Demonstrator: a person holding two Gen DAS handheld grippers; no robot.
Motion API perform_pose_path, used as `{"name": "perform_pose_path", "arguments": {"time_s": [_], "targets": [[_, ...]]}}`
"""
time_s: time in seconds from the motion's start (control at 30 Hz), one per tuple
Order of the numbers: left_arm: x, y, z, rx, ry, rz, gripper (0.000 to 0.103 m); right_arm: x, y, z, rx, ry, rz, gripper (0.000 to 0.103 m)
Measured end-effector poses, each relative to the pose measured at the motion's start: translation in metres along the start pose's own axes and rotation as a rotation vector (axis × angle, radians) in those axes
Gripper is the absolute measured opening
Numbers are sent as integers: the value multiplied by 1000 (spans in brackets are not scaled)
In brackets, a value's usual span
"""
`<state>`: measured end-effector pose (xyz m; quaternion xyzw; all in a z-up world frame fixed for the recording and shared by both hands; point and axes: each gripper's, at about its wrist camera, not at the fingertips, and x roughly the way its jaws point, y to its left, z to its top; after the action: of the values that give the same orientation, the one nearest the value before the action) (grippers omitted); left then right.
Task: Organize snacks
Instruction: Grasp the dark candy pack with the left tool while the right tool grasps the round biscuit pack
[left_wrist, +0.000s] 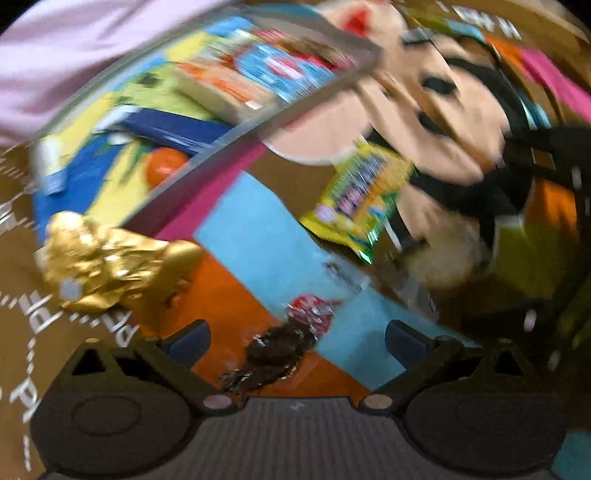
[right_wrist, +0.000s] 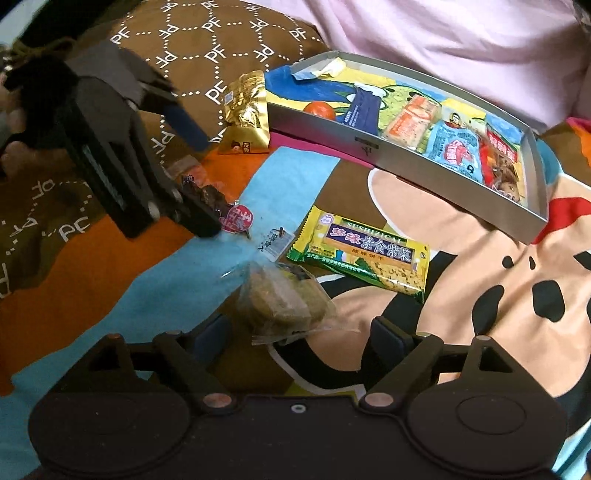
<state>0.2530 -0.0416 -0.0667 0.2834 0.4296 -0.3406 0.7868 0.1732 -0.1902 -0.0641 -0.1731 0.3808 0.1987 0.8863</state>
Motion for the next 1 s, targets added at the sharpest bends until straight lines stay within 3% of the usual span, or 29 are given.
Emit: {"name": "perform_pose_path", "arguments": {"time_s": [0.1, 0.33, 0.57, 0.8, 0.9, 1.0], "targets": [[9, -1, -2, 65, 31, -24, 102, 0, -4, 1, -40, -10, 16, 87], [12, 3, -5, 59, 16, -58, 102, 9, -10, 5, -86, -26, 70, 86], [1, 6, -19, -67, 12, -116, 87, 10, -10, 6, -46, -21, 91, 65], [-20, -10, -37, -237, 50, -204, 87, 4, -17, 8, 8, 31, 36, 62], [-23, -16, -34, -277, 60, -203, 89, 2, -24, 6, 43, 52, 36, 62], [-15, -22, -26, -243, 86, -154, 91, -1, -27, 4, 53, 63, 51, 62]]}}
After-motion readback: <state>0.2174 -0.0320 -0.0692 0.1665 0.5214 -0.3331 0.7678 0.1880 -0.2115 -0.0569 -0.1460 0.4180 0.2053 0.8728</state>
